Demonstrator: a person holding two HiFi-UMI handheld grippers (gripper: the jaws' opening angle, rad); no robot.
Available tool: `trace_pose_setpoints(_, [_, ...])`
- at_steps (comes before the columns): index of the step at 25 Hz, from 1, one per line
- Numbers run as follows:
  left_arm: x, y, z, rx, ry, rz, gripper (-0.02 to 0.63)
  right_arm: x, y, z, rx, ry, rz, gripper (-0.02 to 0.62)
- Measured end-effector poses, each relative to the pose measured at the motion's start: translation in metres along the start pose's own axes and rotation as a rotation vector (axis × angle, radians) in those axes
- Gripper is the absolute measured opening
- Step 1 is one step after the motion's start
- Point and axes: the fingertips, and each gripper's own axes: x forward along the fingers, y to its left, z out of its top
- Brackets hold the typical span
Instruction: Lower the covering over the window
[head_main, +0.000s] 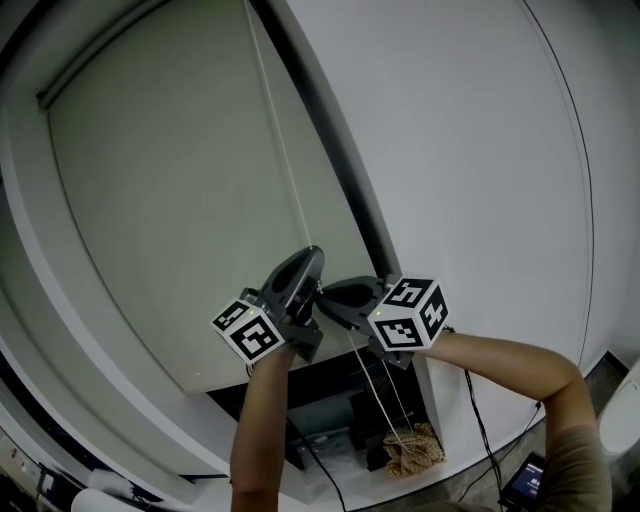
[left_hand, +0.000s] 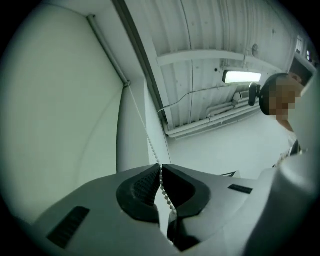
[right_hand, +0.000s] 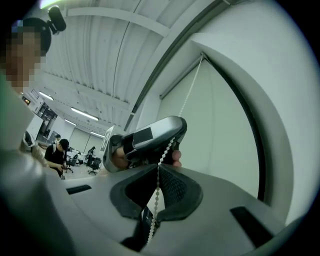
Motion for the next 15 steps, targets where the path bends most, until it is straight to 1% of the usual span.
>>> trace_pose_setpoints(1, [-0.001, 0.003, -0.002, -0.01, -0.001, 0.005, 0.025, 0.001, -0.001, -0.002, -0.024, 0.02, 0.004, 0.014])
trace_pose_setpoints(2, [-0.002, 0.006, -0.003, 0.001, 0.002, 0.017, 0.025, 0.001, 0.0, -0.004, -0.055, 0.044, 0.014, 0.014])
trace_pose_setpoints(4, [-0.01, 0.008, -0.006, 0.045, 0.007, 0.052, 0.023, -0.007, 0.011, -0.006, -0.115, 0.095, 0.057, 0.023])
trace_pose_setpoints(5, [-0.018, 0.007, -0.009, 0.057, 0.005, 0.065, 0.023, -0.014, 0.021, -0.005, -0.128, 0.11, 0.077, 0.082])
trace_pose_setpoints(6, [-0.028, 0.002, -0.013, 0.06, 0.002, 0.072, 0.023, -0.022, 0.029, -0.002, -0.133, 0.11, 0.086, 0.109])
trace_pose_setpoints(7, [-0.038, -0.005, -0.019, 0.06, 0.002, 0.076, 0.023, -0.029, 0.035, 0.006, -0.137, 0.095, 0.077, 0.114])
trace_pose_setpoints(9, [-0.05, -0.022, -0.039, 0.065, 0.014, 0.076, 0.023, -0.04, 0.032, 0.028, -0.133, 0.035, 0.023, 0.114])
trace_pose_setpoints(12, [-0.045, -0.041, -0.072, 0.049, 0.039, 0.053, 0.023, -0.039, 0.005, 0.062, -0.062, -0.043, -0.045, 0.114])
trace_pose_setpoints(13, [-0.043, -0.046, -0.078, 0.036, 0.042, 0.039, 0.023, -0.033, -0.004, 0.07, -0.047, -0.051, -0.062, 0.114])
trace_pose_setpoints(15, [-0.042, -0.057, -0.081, 0.013, 0.04, 0.012, 0.023, -0.019, -0.016, 0.083, -0.054, -0.063, -0.104, 0.112])
